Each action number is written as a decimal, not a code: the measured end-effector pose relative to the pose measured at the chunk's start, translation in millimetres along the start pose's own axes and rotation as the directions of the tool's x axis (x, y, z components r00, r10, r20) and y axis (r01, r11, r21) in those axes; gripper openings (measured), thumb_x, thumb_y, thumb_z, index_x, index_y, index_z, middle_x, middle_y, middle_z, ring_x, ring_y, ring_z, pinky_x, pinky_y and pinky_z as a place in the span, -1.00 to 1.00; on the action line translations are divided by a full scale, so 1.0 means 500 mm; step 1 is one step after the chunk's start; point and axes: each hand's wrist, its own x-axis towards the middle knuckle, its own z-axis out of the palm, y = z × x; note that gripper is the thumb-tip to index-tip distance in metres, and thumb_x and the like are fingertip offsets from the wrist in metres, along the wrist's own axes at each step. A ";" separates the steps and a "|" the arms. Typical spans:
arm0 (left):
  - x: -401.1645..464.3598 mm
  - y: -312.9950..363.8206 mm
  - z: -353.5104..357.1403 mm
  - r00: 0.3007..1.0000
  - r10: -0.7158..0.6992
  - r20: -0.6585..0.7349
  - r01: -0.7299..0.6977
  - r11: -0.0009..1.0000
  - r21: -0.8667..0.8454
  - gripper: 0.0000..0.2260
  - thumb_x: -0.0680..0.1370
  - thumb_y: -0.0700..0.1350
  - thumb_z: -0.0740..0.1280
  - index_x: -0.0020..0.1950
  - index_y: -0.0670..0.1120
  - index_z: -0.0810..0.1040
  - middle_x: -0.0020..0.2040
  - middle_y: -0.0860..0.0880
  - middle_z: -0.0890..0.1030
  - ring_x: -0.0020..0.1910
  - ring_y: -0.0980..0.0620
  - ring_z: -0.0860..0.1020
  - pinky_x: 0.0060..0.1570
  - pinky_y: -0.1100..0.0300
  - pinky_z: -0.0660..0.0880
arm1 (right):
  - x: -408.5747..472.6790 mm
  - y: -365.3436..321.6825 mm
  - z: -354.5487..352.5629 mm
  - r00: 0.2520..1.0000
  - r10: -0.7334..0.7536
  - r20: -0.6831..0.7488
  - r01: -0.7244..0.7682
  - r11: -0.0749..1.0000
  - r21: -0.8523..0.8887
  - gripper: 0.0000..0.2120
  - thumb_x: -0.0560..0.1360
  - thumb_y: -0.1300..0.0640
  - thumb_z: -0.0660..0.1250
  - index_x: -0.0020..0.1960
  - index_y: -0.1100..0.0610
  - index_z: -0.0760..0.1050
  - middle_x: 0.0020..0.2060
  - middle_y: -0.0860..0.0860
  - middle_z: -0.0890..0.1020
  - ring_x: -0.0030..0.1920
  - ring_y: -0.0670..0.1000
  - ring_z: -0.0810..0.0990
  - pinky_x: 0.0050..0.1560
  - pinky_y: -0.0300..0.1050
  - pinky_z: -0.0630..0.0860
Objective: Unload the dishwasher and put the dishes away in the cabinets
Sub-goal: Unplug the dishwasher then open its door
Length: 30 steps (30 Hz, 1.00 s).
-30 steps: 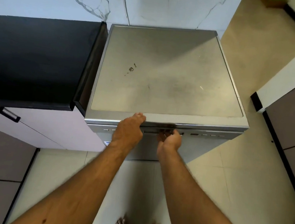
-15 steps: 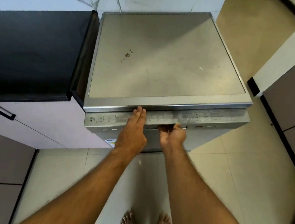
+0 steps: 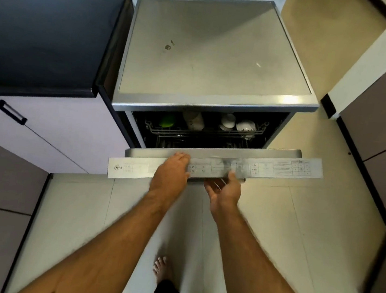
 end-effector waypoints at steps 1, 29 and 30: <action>-0.007 0.004 0.002 1.000 0.001 -0.006 -0.001 1.000 0.002 -0.52 0.59 -0.14 0.33 0.50 -0.09 0.34 0.46 -0.06 0.41 0.44 -0.04 0.36 0.43 0.12 0.26 | -0.013 -0.006 -0.018 1.000 -0.008 0.009 0.009 0.985 -0.173 -0.68 0.67 0.01 0.17 0.26 0.20 0.49 0.03 0.19 0.67 0.07 0.17 0.66 0.14 0.13 0.60; -0.185 -0.024 0.111 0.978 -0.037 0.206 -0.012 0.973 0.233 -0.79 0.60 0.07 0.24 0.08 0.06 0.63 -0.01 0.02 0.66 -0.07 0.00 0.57 -0.07 0.14 0.49 | -0.004 -0.012 -0.187 0.844 -0.031 0.535 0.385 -0.660 -0.645 -0.47 0.37 -0.06 0.53 0.28 0.06 0.49 0.22 0.09 0.52 0.24 0.14 0.48 0.35 0.10 0.32; -0.191 -0.028 0.118 0.971 -0.043 0.233 -0.006 0.978 0.209 -0.81 0.59 0.07 0.28 0.08 0.06 0.62 0.01 0.01 0.65 -0.04 0.00 0.56 -0.01 0.13 0.51 | -0.004 0.001 -0.205 0.850 -0.024 0.527 0.389 -0.647 -0.656 -0.45 0.37 -0.05 0.54 0.29 0.06 0.49 0.23 0.08 0.53 0.26 0.14 0.47 0.37 0.11 0.30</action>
